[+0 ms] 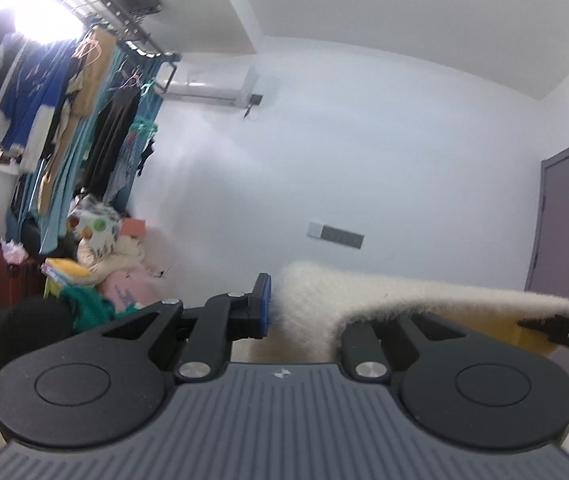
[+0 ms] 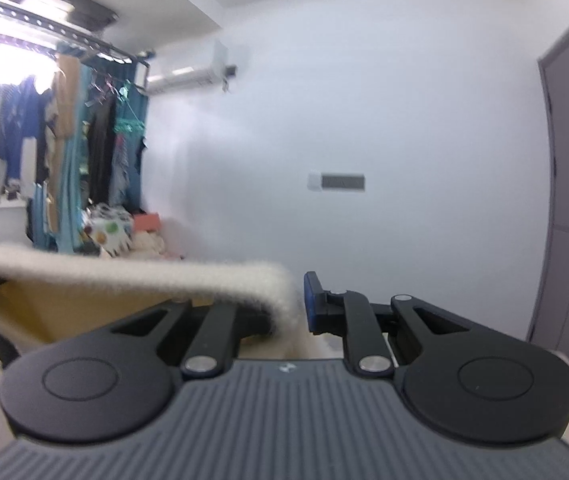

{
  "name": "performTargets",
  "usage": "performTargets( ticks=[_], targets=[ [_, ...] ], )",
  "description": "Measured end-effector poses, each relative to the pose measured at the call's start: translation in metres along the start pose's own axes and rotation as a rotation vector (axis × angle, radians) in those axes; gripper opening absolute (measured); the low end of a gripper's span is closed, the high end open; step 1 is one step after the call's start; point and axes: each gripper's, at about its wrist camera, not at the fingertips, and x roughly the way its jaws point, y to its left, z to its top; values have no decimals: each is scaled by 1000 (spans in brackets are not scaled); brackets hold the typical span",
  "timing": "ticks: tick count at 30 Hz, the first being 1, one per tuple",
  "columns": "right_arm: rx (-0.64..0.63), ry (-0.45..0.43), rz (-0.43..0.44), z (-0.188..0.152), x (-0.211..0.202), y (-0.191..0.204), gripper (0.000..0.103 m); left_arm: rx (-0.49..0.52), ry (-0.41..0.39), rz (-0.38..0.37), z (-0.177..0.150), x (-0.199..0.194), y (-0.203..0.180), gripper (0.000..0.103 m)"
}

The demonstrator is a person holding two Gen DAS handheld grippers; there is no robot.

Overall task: Fold large clothes
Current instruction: 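Lift the sweater high with both grippers, stretching it between them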

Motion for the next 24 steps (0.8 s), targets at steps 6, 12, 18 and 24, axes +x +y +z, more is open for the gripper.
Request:
performTargets(
  ticks=[6, 12, 18, 24],
  targets=[
    [-40, -128, 41, 82, -39, 0, 16, 73, -66, -40, 107, -43, -36, 16],
    [-76, -246, 36, 143, -66, -7, 16, 116, -83, -91, 179, -67, -69, 17],
    [-91, -172, 19, 123, -19, -17, 16, 127, -2, -97, 153, -27, -80, 18],
    [-106, 47, 16, 31, 85, -25, 16, 41, 207, -53, 55, 77, -46, 18]
  ],
)
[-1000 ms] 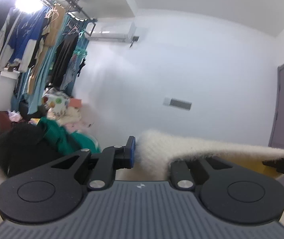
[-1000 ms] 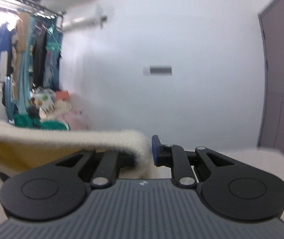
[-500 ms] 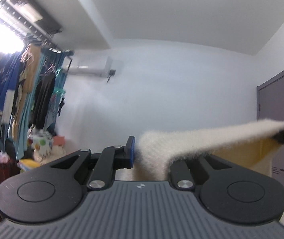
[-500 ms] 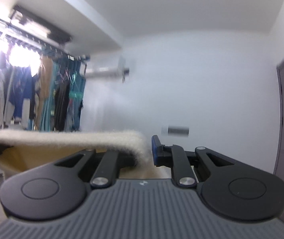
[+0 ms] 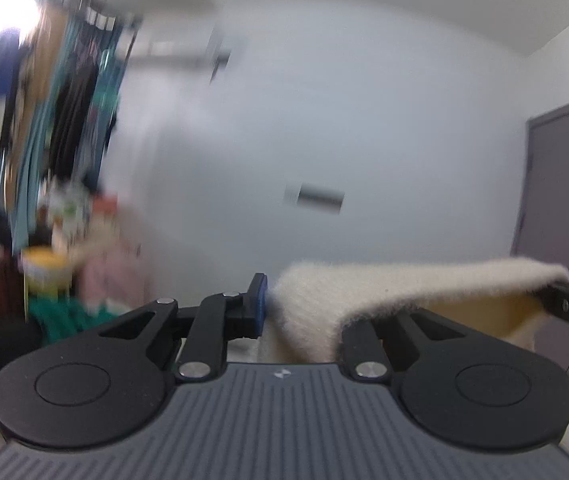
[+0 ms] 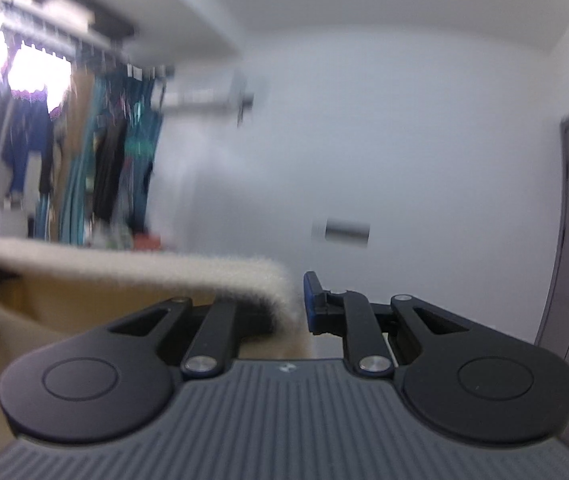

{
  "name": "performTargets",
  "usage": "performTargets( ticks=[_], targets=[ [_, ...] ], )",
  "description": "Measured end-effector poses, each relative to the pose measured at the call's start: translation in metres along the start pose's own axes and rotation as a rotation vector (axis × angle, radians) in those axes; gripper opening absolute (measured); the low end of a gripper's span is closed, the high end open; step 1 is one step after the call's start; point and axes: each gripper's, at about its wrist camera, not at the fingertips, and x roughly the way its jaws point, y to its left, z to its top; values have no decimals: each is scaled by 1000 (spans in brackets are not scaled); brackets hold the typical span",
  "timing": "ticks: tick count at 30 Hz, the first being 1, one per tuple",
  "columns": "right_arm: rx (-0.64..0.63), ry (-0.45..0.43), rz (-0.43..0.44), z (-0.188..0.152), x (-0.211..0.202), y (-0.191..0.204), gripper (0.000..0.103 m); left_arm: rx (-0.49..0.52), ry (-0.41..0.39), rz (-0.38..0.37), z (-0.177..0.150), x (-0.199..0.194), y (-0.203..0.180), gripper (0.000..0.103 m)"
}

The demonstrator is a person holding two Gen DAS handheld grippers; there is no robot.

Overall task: Fold large clothes
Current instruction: 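Lift the sweater high with both grippers, stretching it between them, then lower the sweater onto the bed and open both grippers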

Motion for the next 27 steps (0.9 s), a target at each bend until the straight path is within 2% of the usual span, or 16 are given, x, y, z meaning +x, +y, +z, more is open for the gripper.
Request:
performTargets(
  ticks=[2, 7, 10, 14, 17, 20, 23, 27],
  targets=[
    [8, 71, 15, -34, 44, 3, 16, -28, 70, 20, -43, 50, 26, 18],
    [4, 209, 0, -144, 172, 22, 16, -78, 255, 77, -137, 183, 81, 18],
    [43, 271, 1, -196, 239, 28, 16, -82, 326, 90, -193, 257, 111, 18],
    [28, 307, 5, -258, 305, 43, 16, -117, 391, 80, -258, 335, 143, 18],
    [22, 365, 20, -288, 344, 48, 16, -152, 477, 84, -307, 396, 166, 18],
    [54, 462, 25, -314, 376, 46, 16, -155, 574, 80, -340, 431, 172, 18],
    [83, 566, 32, -336, 401, 47, 16, -113, 634, 74, -362, 450, 170, 18],
    [96, 658, 45, -351, 414, 50, 18, -82, 684, 57, -370, 464, 169, 18]
  ],
)
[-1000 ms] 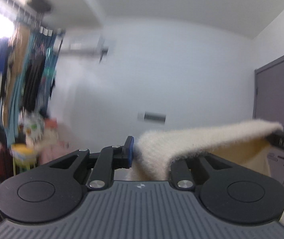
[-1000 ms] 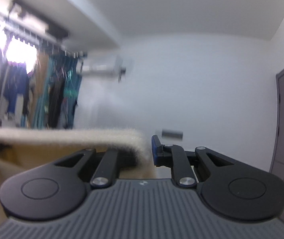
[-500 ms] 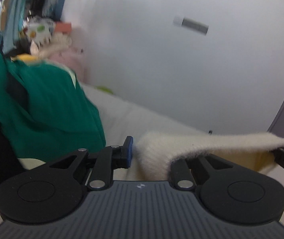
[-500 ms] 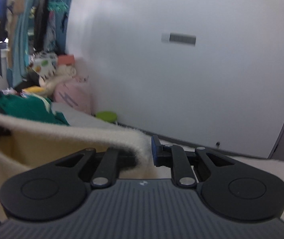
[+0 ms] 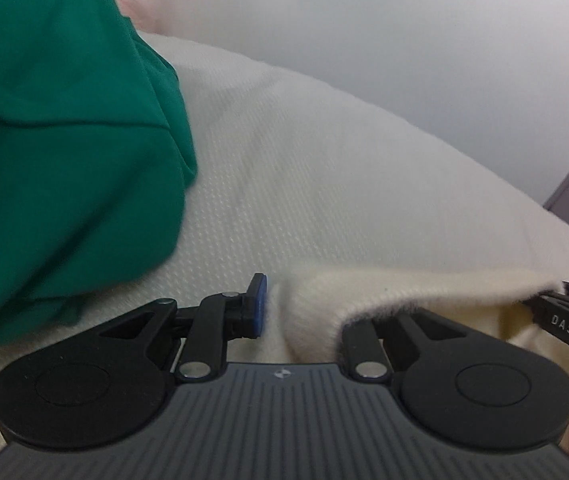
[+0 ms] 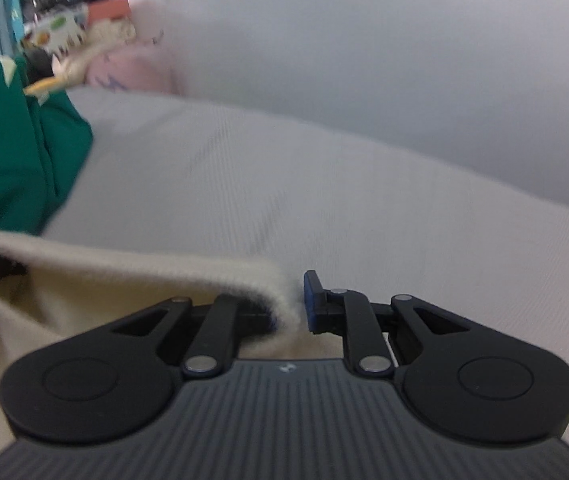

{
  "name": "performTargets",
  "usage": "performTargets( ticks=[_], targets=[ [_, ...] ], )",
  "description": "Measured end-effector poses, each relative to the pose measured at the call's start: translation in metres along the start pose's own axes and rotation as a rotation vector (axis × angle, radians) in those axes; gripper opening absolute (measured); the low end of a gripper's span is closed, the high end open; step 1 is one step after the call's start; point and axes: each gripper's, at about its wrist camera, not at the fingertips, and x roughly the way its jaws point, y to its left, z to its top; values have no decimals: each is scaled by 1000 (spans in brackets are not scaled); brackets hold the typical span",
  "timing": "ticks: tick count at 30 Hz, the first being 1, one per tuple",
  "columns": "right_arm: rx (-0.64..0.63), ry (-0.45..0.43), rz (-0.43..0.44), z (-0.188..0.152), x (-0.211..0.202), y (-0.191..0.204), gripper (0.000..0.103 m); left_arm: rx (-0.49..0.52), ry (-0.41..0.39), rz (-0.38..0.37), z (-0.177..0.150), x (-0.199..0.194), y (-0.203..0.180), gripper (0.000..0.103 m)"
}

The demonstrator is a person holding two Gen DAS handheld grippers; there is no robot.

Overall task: Fold large clothes
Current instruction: 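Lower the sweater onto the bed and open both grippers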

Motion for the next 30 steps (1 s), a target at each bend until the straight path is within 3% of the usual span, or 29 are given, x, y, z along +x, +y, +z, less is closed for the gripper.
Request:
performTargets(
  ticks=[3, 5, 7, 8, 9, 10, 12, 17, 24, 30],
  targets=[
    [-5, 34, 15, 1, 1, 5, 19, 8, 22, 0, 10, 2, 7, 20],
    [-26, 50, 18, -2, -3, 6, 26, 33, 53, 5, 14, 4, 9, 26],
    [-48, 59, 42, -2, -6, 10, 37, 69, 76, 7, 17, 0, 6, 44],
    [-59, 57, 59, -2, -11, 15, 42, 76, 82, 6, 18, -5, 5, 63],
    [-65, 54, 75, 0, -11, 21, 57, 80, 82, -1, 20, -13, 5, 74],
    [-71, 48, 90, 1, -14, 25, 68, 86, 74, -21, 19, -22, 4, 75],
    [-71, 32, 111, -2, -23, 29, 69, 105, 54, -88, 18, -35, 3, 85],
    [-71, -23, 134, -11, -64, 31, 69, 136, -41, -137, 6, -98, -9, 87],
    [-57, -130, 171, -30, -160, 39, 69, 108, -139, -111, -28, -200, -12, 87],
    [-51, -211, 202, -62, -250, 40, 69, 72, -217, -96, -78, -295, -11, 87]
  ],
)
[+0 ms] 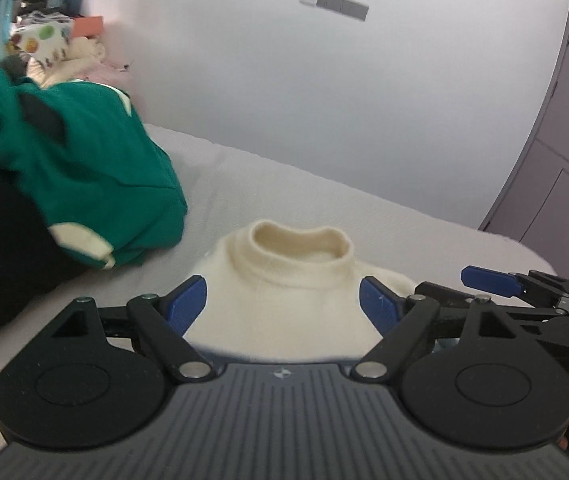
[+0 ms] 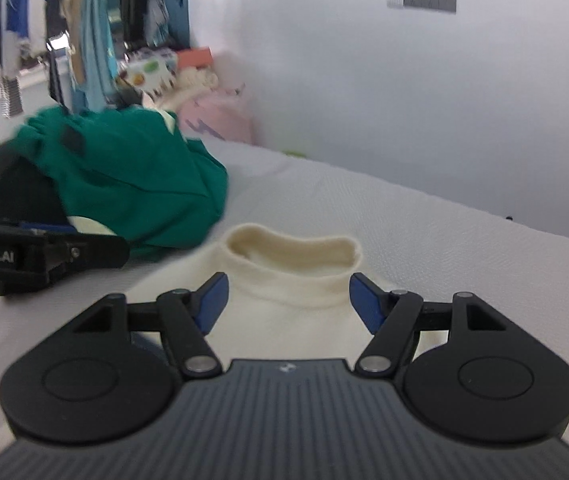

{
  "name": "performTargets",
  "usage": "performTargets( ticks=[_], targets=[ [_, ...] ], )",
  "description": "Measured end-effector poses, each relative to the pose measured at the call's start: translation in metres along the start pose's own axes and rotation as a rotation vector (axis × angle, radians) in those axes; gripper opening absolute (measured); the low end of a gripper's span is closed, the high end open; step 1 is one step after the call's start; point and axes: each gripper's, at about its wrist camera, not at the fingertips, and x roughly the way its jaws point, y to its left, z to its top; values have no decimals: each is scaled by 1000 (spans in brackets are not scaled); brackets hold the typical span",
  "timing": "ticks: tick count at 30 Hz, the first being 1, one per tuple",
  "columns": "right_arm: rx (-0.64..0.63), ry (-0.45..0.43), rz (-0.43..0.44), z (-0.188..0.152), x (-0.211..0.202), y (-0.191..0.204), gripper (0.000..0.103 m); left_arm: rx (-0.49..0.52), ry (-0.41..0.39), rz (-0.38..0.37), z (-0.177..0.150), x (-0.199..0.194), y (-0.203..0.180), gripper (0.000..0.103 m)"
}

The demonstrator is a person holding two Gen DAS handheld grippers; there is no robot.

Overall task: Fold large clothes
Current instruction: 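Lower the sweater onto the bed and open both grippers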

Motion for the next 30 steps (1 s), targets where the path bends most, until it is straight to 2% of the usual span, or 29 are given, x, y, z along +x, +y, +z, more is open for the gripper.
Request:
performTargets(
  ticks=[5, 10, 14, 19, 24, 30],
  targets=[
    [26, -49, 21, -17, -67, 12, 69, -28, -47, 15, -35, -86, -10, 87],
    [28, -85, 36, -39, -110, 25, 69, -25, -75, 29, -74, -143, -18, 87],
    [38, -105, 49, -60, -135, 38, 69, -10, -104, 34, -104, -169, -21, 87],
    [80, -89, 77, -92, -155, 45, 69, -18, -119, 42, -142, -184, -17, 87],
    [103, -60, 67, -123, -156, 52, 69, -38, -100, 57, -182, -172, -1, 87],
    [160, -9, 89, -135, -135, 53, 69, -194, -60, 98, -199, -157, 42, 87]
  ],
)
